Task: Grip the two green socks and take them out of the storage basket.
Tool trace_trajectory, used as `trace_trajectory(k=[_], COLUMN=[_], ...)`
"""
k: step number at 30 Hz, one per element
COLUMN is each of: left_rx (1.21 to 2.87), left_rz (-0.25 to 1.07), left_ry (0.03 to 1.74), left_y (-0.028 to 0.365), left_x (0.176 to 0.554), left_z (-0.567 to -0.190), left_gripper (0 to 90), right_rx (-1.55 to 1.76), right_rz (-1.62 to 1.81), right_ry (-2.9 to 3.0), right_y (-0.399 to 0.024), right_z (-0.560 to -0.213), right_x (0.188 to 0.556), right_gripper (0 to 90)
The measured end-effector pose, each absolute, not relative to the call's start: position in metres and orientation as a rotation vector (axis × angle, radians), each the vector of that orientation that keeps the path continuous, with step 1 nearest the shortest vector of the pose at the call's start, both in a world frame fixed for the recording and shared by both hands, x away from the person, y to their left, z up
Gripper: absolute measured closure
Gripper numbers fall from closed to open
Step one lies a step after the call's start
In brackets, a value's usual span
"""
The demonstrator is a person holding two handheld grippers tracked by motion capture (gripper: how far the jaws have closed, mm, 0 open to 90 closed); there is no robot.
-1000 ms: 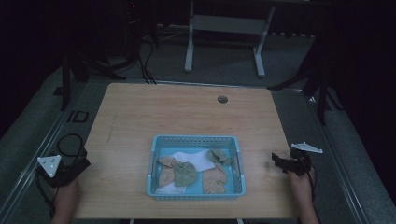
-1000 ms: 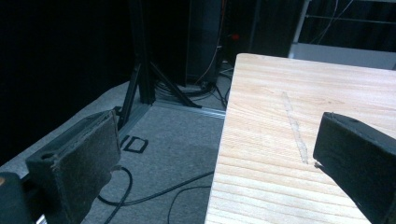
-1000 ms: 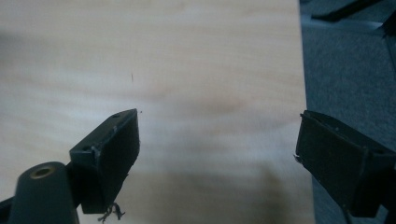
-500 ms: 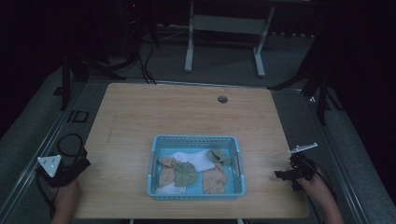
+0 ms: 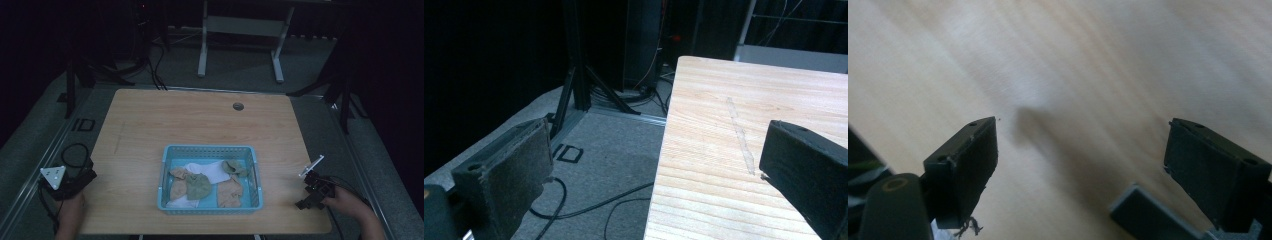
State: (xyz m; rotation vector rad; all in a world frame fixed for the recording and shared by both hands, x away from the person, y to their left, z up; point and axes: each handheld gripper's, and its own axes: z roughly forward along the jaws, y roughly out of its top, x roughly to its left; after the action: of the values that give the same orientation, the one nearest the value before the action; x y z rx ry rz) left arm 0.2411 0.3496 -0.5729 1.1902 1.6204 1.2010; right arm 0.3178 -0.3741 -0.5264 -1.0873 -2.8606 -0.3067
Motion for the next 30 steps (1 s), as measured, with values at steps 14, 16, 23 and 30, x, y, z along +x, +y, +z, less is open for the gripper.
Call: trace_trajectory(k=[14, 16, 23, 30], left_rx=[1.19, 1.189, 1.185, 1.188], left_rz=[1.2, 1.2, 1.198, 1.195], left_ry=[1.621, 1.621, 1.619, 1.62], left_y=[0.35, 0.35, 0.35, 0.35], left_x=[0.241, 0.241, 0.241, 0.241], left_z=[-0.573, -0.573, -0.573, -0.573], left_gripper=[0.7, 0.7, 0.7, 0.7], right_rx=[-0.638, -0.58, -0.447, -0.326], right_rz=[-0.332, -0.325, -0.268, -0.318], right_ry=[-2.973, -2.977, -2.979, -3.016], right_y=[-0.342, -0.335, -0.313, -0.29], right_z=[-0.51, -0.508, -0.501, -0.482], right_x=[0.301, 0.299, 0.297, 0.3], right_gripper=[15.2, 15.7, 16.5, 17.3])
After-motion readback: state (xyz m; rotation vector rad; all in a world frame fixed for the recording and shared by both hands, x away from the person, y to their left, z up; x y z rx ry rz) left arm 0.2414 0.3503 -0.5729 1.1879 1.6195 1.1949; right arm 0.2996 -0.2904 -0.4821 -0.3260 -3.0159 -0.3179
